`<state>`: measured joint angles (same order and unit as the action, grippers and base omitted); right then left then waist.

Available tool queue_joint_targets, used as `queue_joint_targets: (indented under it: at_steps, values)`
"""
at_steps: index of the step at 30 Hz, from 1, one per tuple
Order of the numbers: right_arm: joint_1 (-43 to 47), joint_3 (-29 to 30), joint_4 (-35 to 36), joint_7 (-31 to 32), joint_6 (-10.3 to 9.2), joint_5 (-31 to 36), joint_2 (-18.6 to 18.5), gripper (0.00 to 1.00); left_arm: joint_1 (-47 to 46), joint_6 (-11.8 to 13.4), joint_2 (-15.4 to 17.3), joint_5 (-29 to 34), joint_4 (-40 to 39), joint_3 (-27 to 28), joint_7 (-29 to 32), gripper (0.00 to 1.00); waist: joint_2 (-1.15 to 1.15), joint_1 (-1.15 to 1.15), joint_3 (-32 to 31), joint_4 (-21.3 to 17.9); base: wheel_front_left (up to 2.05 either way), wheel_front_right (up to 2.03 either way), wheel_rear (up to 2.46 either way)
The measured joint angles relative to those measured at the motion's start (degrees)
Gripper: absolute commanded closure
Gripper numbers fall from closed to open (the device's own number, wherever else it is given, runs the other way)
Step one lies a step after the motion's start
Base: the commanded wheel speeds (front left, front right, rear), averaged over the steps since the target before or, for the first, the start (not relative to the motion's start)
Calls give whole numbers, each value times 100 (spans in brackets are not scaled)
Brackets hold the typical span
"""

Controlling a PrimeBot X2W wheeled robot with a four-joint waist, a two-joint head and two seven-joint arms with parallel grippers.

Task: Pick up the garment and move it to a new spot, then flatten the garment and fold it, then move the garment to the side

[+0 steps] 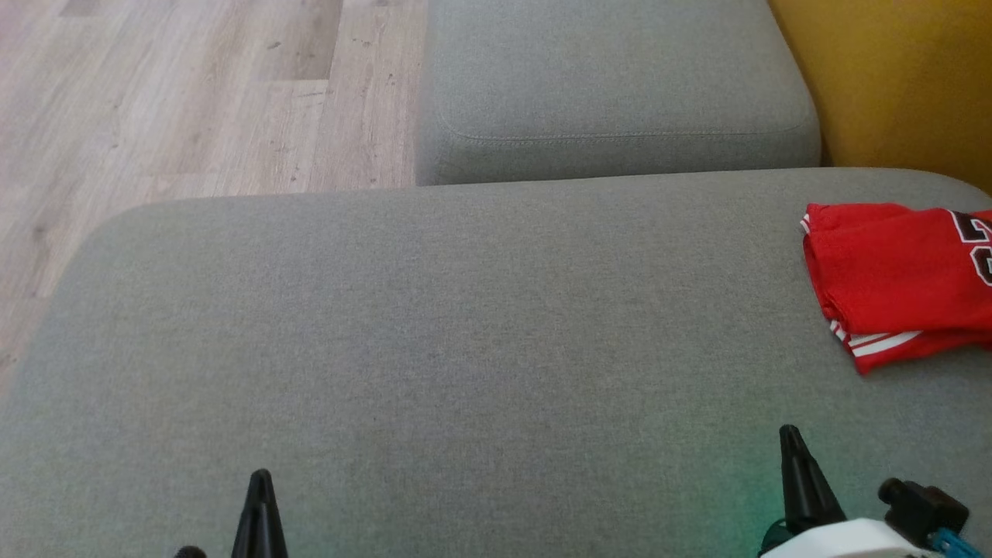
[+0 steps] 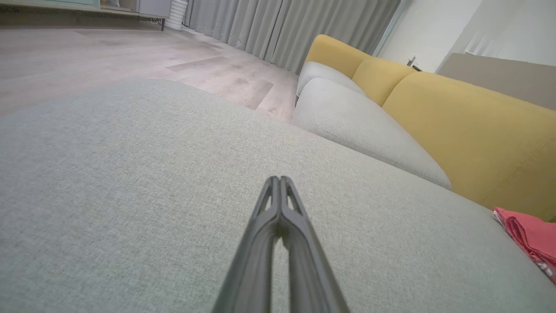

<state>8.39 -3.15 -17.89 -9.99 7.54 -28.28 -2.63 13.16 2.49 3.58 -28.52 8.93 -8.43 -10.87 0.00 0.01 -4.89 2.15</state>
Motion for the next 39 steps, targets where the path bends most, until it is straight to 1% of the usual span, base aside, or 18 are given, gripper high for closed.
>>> queue_joint_targets:
  at_steps: [24, 25, 28, 29, 39]
  values:
    - [-248, 208, 46, 361, 0, -1647, -5, 100, -382, -209, 33, -1680, 147, 231, 354, 100, 0, 0, 129, -54, 0, 0, 0]
    - [-248, 208, 46, 361, 0, -1647, -5, 100, -382, -209, 33, -1680, 147, 231, 354, 100, 0, 0, 129, -54, 0, 0, 0]
    - [-302, 240, 47, 408, -1, -1916, -5, 100, -444, -258, 35, -1953, 182, 278, 415, 100, 0, 0, 150, -64, 0, 0, 0]
    - [-302, 240, 47, 408, -1, -1916, -5, 100, -444, -258, 35, -1953, 182, 278, 415, 100, 0, 0, 150, -64, 0, 0, 0]
    - [-414, 346, 66, 582, -1, -2596, -9, 100, -620, -377, 40, -2650, 229, 344, 581, 100, 0, 0, 204, -86, 0, 0, 0]
